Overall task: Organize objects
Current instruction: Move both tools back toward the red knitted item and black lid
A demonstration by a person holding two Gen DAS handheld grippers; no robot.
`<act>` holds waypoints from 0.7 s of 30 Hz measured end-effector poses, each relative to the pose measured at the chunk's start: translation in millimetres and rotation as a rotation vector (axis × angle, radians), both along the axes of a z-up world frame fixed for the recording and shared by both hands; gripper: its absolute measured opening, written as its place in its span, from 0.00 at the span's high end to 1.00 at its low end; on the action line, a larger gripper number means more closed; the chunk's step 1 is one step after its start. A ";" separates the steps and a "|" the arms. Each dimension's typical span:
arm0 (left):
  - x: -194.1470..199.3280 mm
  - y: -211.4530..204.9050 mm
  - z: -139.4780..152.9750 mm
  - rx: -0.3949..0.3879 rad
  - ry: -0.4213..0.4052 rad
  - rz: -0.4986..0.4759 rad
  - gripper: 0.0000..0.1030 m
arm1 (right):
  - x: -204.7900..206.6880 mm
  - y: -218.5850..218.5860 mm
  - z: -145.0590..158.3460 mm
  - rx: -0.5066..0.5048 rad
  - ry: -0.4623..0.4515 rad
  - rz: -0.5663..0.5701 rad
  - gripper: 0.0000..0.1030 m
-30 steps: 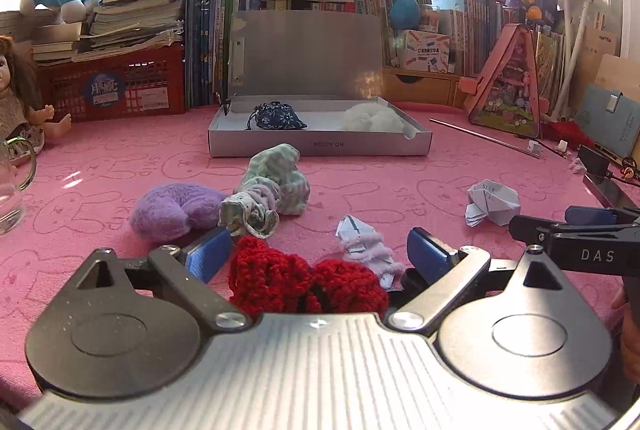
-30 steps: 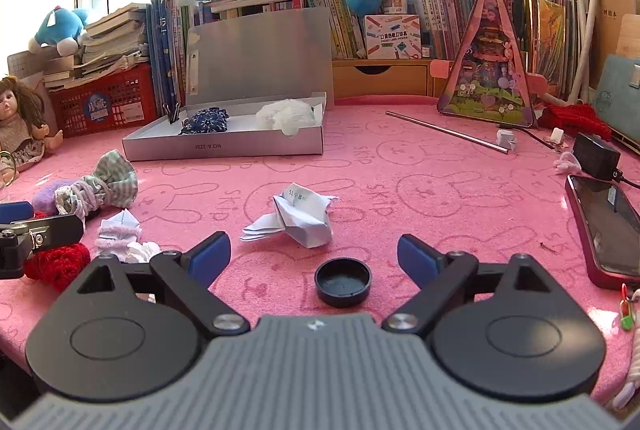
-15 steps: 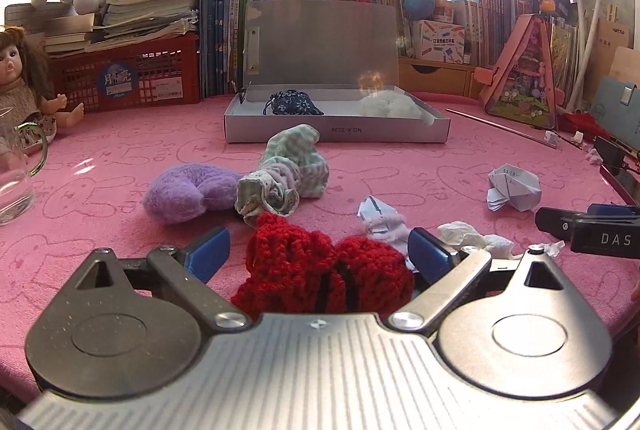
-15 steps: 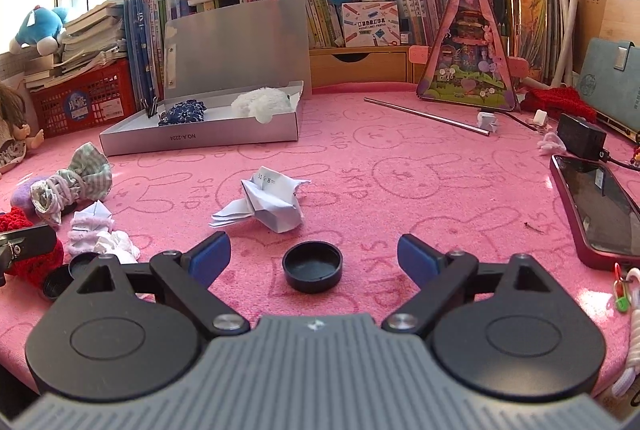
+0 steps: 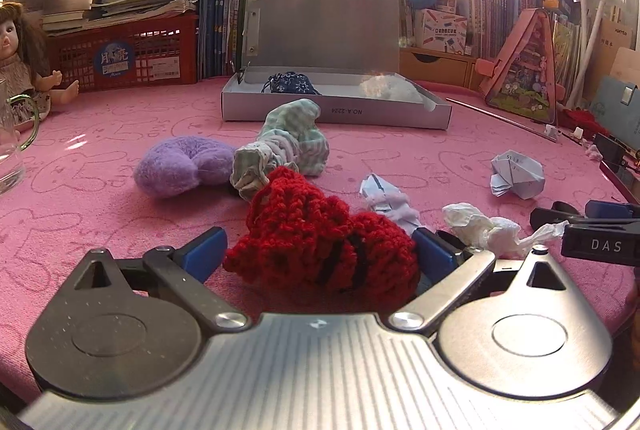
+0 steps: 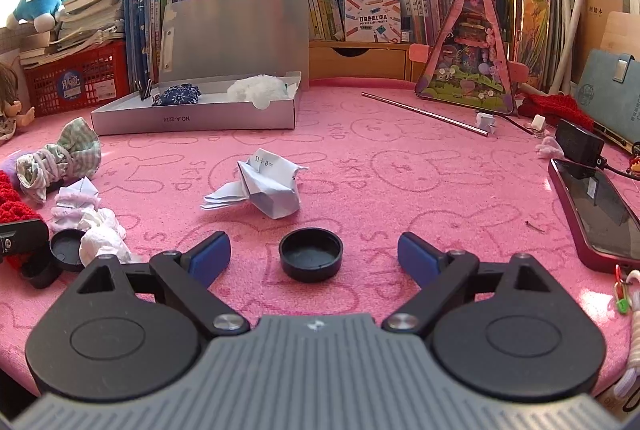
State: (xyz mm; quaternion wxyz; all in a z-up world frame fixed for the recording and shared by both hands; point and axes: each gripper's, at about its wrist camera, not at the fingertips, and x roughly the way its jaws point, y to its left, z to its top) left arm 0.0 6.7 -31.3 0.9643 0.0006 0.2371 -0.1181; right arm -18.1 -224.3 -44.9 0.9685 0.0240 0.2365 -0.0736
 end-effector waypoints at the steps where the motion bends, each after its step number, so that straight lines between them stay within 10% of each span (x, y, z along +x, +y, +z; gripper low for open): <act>1: 0.4 -0.3 -0.5 -0.002 0.002 0.000 0.03 | 0.0 0.0 -0.2 -0.001 0.000 0.000 0.08; 21: -10.7 -8.8 0.8 0.103 -0.070 -0.014 0.03 | -0.2 2.4 -0.7 -0.013 -0.004 0.004 0.09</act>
